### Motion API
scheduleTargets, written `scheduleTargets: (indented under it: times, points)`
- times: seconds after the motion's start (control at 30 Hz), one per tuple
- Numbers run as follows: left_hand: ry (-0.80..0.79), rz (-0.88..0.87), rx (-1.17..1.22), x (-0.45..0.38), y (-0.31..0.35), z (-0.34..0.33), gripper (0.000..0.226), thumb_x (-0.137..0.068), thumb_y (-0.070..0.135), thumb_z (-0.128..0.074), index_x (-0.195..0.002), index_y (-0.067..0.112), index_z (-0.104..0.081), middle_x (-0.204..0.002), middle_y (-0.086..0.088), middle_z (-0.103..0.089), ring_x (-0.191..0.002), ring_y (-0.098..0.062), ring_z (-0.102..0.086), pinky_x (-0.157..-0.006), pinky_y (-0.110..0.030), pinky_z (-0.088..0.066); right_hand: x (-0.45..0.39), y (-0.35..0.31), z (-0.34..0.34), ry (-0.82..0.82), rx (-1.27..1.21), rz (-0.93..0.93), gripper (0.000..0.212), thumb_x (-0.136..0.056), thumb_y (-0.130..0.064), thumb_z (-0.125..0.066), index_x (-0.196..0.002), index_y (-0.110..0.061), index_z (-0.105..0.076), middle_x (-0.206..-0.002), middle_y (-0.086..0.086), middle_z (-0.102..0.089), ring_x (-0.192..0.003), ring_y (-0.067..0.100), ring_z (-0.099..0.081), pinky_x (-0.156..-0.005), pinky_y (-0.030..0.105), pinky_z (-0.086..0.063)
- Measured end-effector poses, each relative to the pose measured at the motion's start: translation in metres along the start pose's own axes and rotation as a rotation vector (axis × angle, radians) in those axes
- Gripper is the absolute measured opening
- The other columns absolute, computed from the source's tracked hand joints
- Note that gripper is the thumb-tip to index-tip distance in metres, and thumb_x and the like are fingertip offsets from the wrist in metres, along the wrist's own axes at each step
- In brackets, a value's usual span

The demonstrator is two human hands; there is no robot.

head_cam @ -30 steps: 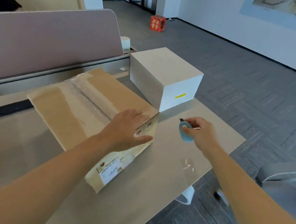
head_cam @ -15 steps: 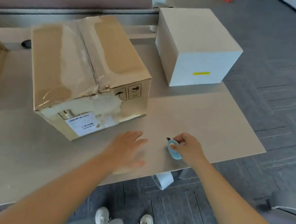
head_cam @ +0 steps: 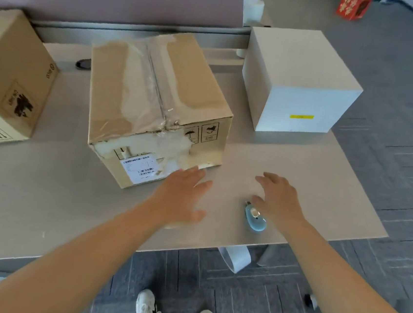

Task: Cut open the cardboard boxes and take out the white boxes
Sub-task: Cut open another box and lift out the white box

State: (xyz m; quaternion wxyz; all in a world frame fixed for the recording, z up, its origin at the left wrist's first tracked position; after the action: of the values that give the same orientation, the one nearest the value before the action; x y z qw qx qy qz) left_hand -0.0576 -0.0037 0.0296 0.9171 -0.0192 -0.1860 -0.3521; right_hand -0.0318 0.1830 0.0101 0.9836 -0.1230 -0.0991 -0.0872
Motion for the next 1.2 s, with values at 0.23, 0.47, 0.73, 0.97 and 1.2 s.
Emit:
scheduleTargets:
  times: [0.23,0.47,0.73,0.97,1.2]
  points:
    - [0.258,0.067,-0.001,0.030,-0.024,0.065,0.066,-0.095,0.045,-0.038,-0.149,0.025,-0.006,-0.157,0.004,0.005,-0.144,-0.012,0.007,-0.113,-0.025,0.003,-0.015,-0.060,0.073,0.188,0.042,0.239,0.053,-0.093,-0.028,-0.046,-0.141,-0.017,-0.028,-0.149,0.001,-0.027,-0.136,0.021,-0.025,-0.107,0.030,-0.021]
    - [0.309,0.311,0.056,0.041,-0.095,0.088,0.080,-0.090,0.055,-0.043,-0.149,0.021,-0.001,-0.157,-0.001,0.007,-0.144,-0.019,0.009,-0.116,-0.033,0.003,-0.046,-0.113,0.098,0.180,-0.002,0.354,0.067,-0.087,-0.040,-0.054,-0.144,-0.022,-0.023,-0.152,-0.002,-0.020,-0.141,0.016,-0.017,-0.113,0.031,-0.014]
    - [0.254,0.363,0.181,0.027,-0.138,0.076,0.090,-0.083,0.060,-0.050,-0.149,0.021,-0.004,-0.157,-0.002,-0.004,-0.144,-0.024,0.006,-0.115,-0.039,0.004,-0.080,-0.126,0.090,0.023,-0.095,0.318,0.082,-0.079,-0.045,-0.064,-0.144,-0.018,-0.022,-0.153,-0.001,-0.016,-0.144,0.017,-0.004,-0.114,0.032,-0.014]
    - [0.337,0.314,0.253,0.036,-0.157,0.071,0.076,-0.088,0.055,-0.045,-0.148,0.018,-0.014,-0.153,-0.002,-0.022,-0.144,-0.018,-0.005,-0.116,-0.043,0.001,-0.079,-0.136,0.090,0.123,0.010,0.309,0.070,-0.073,-0.061,-0.061,-0.124,-0.013,-0.048,-0.122,-0.003,-0.050,-0.112,0.015,-0.047,-0.088,0.029,-0.039]
    - [0.491,0.333,0.399,0.059,-0.171,0.078,0.069,-0.090,0.058,-0.033,-0.141,0.011,-0.032,-0.140,-0.004,-0.042,-0.126,-0.021,-0.041,-0.097,-0.025,-0.028,-0.074,-0.155,0.085,0.315,0.076,0.384,0.074,-0.063,-0.073,-0.034,-0.102,-0.015,-0.059,-0.082,-0.008,-0.051,-0.072,0.014,-0.048,-0.062,0.026,-0.038]
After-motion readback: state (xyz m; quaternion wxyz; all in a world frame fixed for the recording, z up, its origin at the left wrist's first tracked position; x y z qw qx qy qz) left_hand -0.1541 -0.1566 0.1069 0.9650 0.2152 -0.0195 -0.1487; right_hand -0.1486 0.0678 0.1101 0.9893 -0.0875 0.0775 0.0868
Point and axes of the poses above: each hand's wrist, its own x-axis away from the middle knuckle, its own z-axis out of the back of the hand, y = z × x, the point moved 4 cm from there along -x, towards the middle knuckle
